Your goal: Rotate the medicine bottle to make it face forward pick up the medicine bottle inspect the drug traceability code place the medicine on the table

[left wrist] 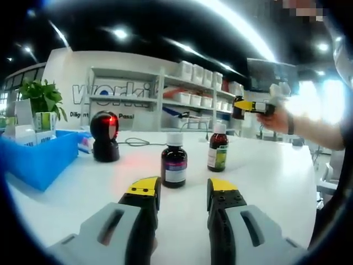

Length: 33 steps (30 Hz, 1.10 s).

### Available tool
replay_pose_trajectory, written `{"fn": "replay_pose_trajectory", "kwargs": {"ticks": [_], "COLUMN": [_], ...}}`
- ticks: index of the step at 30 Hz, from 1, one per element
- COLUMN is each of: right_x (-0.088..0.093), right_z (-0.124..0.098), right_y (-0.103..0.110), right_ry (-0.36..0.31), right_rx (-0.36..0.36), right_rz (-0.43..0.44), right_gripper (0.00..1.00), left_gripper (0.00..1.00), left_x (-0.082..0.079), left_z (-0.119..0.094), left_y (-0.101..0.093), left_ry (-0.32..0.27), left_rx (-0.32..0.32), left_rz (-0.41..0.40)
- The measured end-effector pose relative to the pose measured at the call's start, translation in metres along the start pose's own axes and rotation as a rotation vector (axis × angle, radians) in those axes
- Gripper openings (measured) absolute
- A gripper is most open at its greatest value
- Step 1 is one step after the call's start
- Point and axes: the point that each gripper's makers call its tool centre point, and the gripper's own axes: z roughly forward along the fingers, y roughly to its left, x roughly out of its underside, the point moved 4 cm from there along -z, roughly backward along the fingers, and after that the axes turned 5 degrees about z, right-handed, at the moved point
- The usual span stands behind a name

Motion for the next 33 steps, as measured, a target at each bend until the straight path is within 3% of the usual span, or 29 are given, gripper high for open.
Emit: {"fn": "replay_pose_trajectory", "kwargs": {"ticks": [3, 6, 33], "right_x": [0.007, 0.014, 0.08], "right_z": [-0.005, -0.011, -0.03], "right_y": [-0.001, -0.001, -0.011], "right_ry": [0.005, 0.012, 0.094], "right_rx": [0.003, 0.007, 0.045], "right_rz": [-0.002, -0.098, 0.027], "right_gripper": [0.27, 0.27, 0.27], "left_gripper": [0.25, 0.25, 0.25], "left_x": [0.0, 0.0, 0.002], "left_z": [0.0, 0.0, 0.001], "left_y": [0.0, -0.001, 0.0], "left_ry": [0.002, 0.005, 0.01], "left_rx": [0.001, 0.003, -0.001], "left_rz": [0.001, 0.003, 0.012]}}
